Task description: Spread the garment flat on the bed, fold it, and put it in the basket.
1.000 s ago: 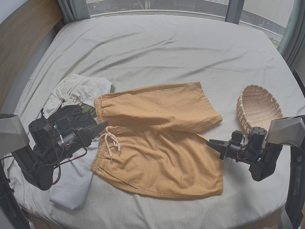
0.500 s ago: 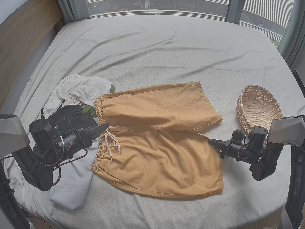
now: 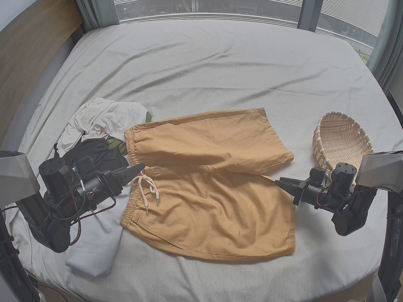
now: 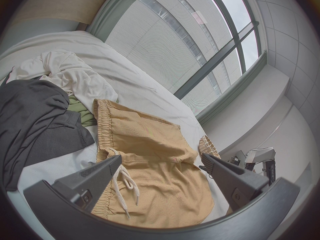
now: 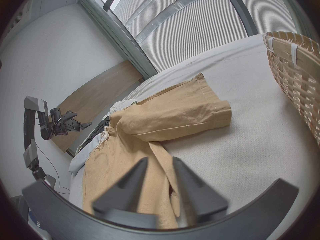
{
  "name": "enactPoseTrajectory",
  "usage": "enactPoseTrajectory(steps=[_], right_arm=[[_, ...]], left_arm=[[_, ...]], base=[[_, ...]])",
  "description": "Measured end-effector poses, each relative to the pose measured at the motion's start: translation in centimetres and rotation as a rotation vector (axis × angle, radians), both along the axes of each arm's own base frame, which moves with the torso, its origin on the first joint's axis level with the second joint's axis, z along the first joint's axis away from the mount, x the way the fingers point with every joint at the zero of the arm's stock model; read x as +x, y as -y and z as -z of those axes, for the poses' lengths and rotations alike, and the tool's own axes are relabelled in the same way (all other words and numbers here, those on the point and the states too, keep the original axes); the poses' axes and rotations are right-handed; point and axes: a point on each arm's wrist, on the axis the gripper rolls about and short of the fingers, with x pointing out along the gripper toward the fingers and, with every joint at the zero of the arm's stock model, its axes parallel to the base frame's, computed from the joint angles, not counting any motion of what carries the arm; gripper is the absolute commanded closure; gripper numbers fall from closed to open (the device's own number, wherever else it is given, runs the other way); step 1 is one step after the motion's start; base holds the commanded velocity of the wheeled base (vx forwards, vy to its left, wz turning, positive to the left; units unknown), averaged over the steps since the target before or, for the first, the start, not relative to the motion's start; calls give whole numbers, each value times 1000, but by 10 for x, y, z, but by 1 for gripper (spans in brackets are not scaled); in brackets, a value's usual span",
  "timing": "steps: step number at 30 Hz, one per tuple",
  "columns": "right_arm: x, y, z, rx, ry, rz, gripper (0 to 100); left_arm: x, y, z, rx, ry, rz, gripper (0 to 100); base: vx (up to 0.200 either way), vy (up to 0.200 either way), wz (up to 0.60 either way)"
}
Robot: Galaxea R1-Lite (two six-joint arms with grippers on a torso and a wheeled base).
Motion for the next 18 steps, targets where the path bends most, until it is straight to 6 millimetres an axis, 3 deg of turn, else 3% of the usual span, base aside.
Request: enactPoseTrajectory(steps=[8, 18], right_arm=[[0, 3, 1, -18, -6, 93, 0], [-33, 7, 8, -4, -151, 98, 0]], left_arm=[[-1, 1, 1, 1, -3, 1, 0], [-2, 1, 1, 2, -7, 4, 0]], base=[[0, 0, 0], [0, 0, 0]])
